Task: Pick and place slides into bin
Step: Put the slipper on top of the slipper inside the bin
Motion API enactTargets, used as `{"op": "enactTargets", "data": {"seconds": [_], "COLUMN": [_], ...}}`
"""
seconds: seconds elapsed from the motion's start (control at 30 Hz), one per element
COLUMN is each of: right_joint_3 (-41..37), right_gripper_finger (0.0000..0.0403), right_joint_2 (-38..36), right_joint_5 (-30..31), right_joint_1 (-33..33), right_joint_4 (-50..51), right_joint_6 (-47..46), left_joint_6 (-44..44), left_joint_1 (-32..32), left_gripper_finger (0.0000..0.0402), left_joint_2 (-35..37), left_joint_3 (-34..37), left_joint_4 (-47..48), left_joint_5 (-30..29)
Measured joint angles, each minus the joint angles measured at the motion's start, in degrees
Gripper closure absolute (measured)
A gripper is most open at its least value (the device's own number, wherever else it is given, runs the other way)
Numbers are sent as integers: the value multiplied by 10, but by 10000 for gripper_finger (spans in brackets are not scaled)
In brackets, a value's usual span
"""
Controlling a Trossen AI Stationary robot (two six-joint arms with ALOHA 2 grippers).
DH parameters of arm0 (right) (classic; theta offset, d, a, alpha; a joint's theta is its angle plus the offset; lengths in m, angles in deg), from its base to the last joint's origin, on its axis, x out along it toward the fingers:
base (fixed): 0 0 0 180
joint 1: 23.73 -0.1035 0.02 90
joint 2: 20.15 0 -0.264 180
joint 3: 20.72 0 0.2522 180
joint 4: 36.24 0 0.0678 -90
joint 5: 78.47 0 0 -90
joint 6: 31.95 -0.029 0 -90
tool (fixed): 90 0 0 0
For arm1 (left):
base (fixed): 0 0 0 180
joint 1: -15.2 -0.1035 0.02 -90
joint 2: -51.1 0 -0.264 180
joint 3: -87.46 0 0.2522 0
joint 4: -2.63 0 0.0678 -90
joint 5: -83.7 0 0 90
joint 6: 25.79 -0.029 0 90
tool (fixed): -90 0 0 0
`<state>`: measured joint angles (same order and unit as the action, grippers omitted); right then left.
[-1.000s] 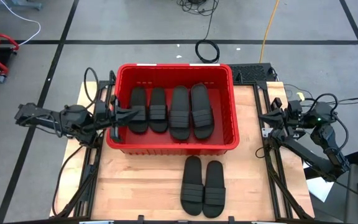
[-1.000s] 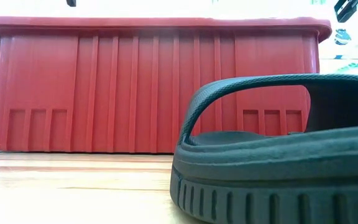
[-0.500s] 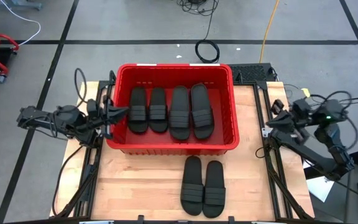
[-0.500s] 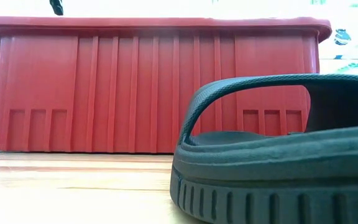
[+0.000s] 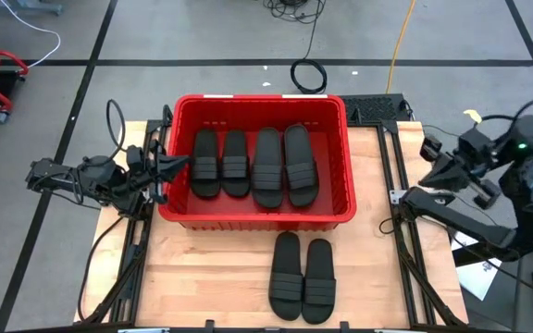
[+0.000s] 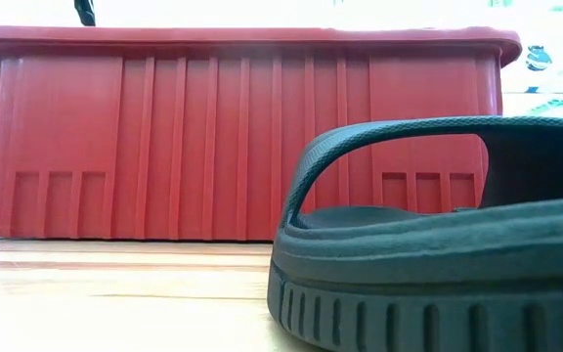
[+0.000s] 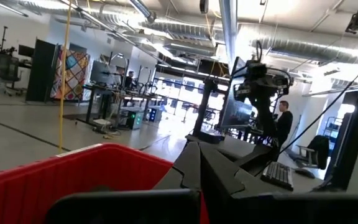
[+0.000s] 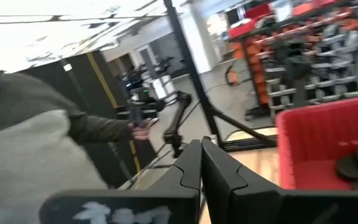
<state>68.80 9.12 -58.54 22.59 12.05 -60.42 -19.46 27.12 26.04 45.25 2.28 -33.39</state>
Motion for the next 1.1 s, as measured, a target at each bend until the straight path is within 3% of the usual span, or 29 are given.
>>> {"op": "enactTargets", "data": {"seconds": [0.3,0.47,0.6,0.8,1.1], "right_joint_3": [94,86,65,37,-33], "right_gripper_finger": [403,403,403,403,403], "right_joint_2": [93,158,201,221,251], "right_joint_5": [-11,10,27,180,496], "right_joint_1": [25,19,-27,-186,-515], "right_joint_4": [0,31,69,64,12], "right_joint_6": [27,49,120,228,246], "left_joint_6": [17,17,17,23,32], "left_joint_1": [0,0,0,0,0], "left_gripper_finger": [400,401,399,399,400], "left_joint_2": [0,0,0,0,0], "left_joint_3": [0,0,0,0,0], "left_joint_4": [7,7,7,7,25], "left_joint_5": [-1,-14,-15,-15,-14]}}
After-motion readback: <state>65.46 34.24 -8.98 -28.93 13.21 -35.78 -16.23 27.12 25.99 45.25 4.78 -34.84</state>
